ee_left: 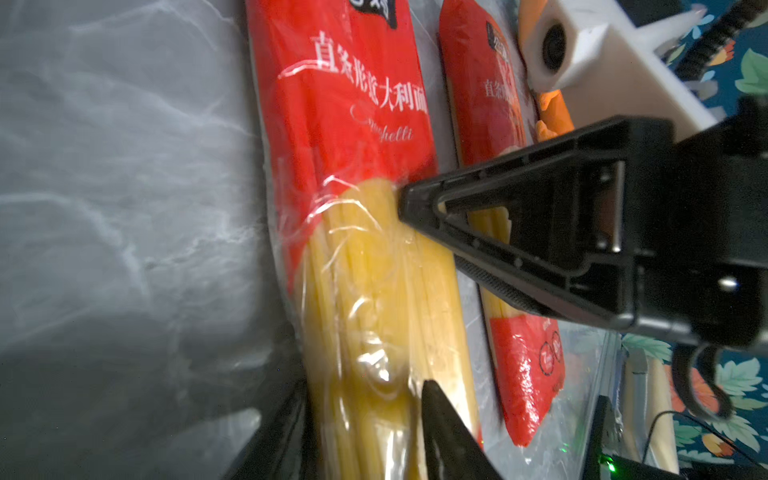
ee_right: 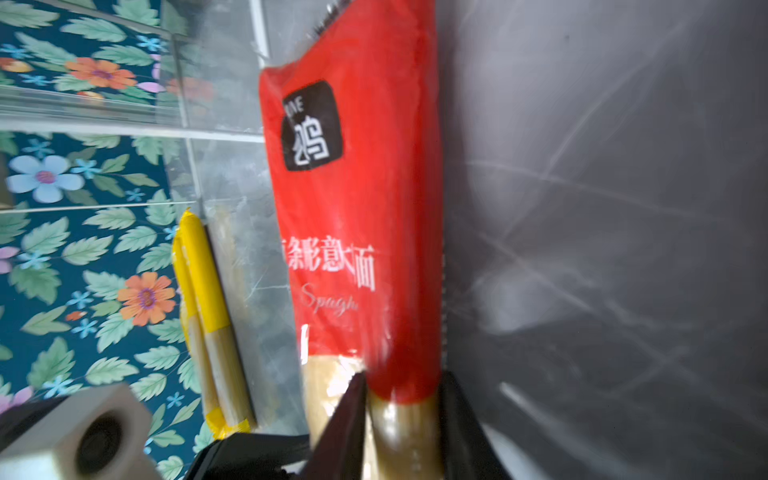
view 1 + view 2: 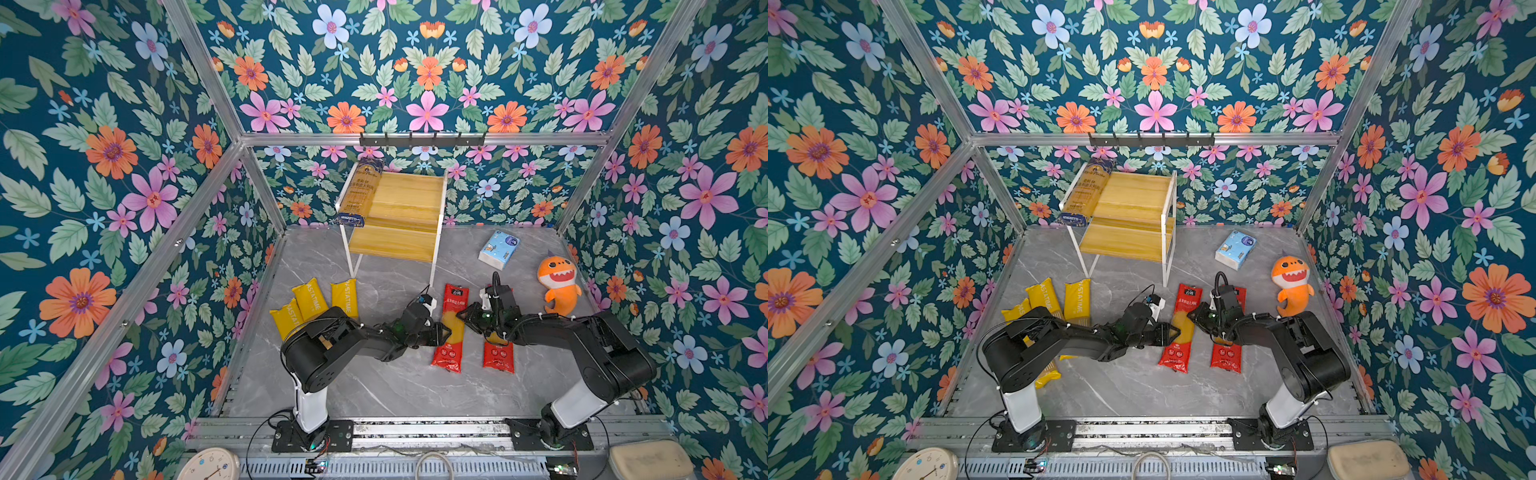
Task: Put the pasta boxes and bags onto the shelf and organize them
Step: 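Grasp the nearer red spaghetti bag with the left gripper while the right grasps too, then lift the red spaghetti bag upright with both grippers toward the shelf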
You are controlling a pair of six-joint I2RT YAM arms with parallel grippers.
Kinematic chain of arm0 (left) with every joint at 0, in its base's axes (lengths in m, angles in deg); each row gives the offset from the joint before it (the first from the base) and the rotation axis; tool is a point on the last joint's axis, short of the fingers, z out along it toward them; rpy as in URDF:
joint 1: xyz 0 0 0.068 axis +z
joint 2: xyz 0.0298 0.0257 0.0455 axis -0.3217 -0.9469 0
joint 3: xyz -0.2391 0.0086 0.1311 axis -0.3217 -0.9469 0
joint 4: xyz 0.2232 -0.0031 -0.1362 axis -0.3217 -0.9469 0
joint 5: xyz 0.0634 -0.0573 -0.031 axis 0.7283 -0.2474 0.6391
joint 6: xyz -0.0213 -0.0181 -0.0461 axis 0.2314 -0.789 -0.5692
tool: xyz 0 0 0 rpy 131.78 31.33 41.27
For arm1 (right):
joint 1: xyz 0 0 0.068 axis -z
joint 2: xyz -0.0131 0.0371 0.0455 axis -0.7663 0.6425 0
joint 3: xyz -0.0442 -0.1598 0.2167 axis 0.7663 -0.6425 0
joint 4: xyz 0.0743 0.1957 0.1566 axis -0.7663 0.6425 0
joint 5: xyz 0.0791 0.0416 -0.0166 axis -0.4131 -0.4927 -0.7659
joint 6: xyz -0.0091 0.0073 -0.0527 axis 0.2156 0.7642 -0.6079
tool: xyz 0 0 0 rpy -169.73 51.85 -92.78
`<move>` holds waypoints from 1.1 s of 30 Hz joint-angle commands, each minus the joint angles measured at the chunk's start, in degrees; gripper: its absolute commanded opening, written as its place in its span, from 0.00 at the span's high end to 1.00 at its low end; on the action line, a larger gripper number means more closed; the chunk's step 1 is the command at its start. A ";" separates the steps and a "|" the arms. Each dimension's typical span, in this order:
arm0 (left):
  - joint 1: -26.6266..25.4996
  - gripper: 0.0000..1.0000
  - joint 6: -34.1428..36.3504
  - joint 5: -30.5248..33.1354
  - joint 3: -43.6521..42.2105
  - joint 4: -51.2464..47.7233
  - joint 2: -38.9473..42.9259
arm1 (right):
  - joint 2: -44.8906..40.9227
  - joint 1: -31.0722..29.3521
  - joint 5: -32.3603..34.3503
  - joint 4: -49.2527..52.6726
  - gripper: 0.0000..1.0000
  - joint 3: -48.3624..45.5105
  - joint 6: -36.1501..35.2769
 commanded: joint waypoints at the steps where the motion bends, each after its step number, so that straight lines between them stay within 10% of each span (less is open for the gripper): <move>1: 0.91 0.55 0.42 -2.90 -0.70 1.31 1.76 | -1.14 -0.25 -2.97 -5.08 0.81 -1.90 1.67; 20: 7.17 0.22 -2.18 -14.35 -5.33 14.59 23.55 | -38.61 -0.27 -4.87 0.97 1.00 -0.47 -12.07; 33: 5.27 0.23 1.13 -19.85 1.83 14.73 23.46 | -37.41 -1.40 -12.38 -12.46 1.00 9.68 -3.44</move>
